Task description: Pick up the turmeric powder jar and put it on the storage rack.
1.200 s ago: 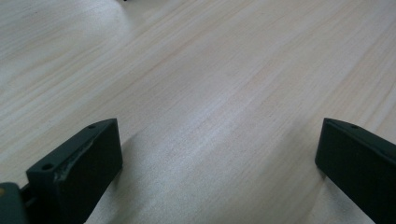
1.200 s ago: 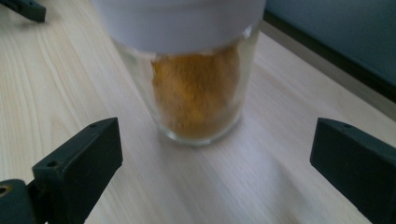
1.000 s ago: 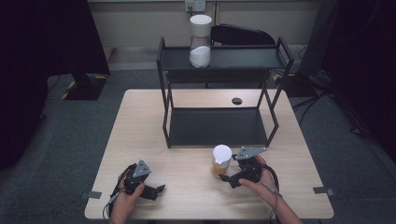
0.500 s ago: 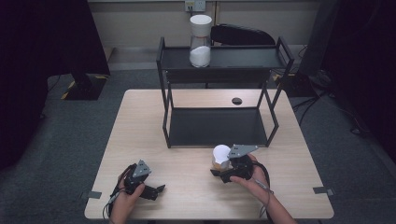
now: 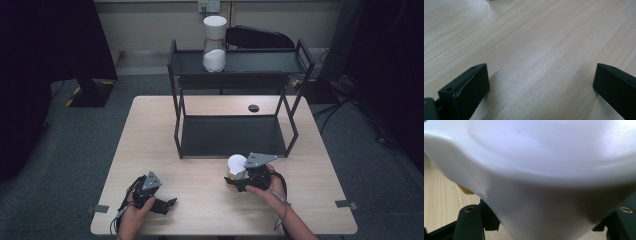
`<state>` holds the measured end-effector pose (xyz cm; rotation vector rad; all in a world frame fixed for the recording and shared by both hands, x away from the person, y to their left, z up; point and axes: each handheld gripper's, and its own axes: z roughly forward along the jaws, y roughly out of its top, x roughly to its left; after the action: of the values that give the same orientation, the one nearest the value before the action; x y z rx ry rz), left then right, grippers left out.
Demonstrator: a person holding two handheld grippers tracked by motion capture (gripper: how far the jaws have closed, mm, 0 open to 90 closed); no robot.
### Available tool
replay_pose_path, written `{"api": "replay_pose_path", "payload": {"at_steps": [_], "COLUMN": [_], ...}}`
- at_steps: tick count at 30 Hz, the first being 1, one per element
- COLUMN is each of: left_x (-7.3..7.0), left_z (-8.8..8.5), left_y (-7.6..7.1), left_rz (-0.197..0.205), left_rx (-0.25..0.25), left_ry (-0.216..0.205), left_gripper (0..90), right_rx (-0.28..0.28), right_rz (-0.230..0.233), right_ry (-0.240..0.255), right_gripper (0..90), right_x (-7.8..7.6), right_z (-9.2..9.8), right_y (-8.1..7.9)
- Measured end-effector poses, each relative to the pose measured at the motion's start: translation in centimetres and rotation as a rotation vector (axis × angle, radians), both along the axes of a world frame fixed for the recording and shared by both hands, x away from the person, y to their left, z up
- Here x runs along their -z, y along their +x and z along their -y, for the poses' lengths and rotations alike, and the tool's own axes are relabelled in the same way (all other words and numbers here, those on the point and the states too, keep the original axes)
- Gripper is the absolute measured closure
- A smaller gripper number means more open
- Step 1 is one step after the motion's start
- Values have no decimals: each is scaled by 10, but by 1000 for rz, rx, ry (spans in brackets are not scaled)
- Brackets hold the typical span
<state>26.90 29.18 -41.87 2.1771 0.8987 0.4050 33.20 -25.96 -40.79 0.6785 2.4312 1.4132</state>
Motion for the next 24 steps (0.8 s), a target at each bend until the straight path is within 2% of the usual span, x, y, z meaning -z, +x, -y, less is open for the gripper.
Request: {"api": "replay_pose_path", "payload": {"at_steps": [8,17,24], "left_x": [0,0,0], "left_z": [0,0,0], "left_y": [0,0,0], "left_rz": [0,0,0], "left_rx": [0,0,0], "left_ry": [0,0,0], "left_gripper": [0,0,0], "right_rx": [19,74,110], "right_rz": [0,-25,-17], "right_ry": [-18,16,9], "right_gripper": [300,301,301], "right_x": [-10,-22,-35], "right_z": [-3,4,10], "right_y": [5,17,25]}}
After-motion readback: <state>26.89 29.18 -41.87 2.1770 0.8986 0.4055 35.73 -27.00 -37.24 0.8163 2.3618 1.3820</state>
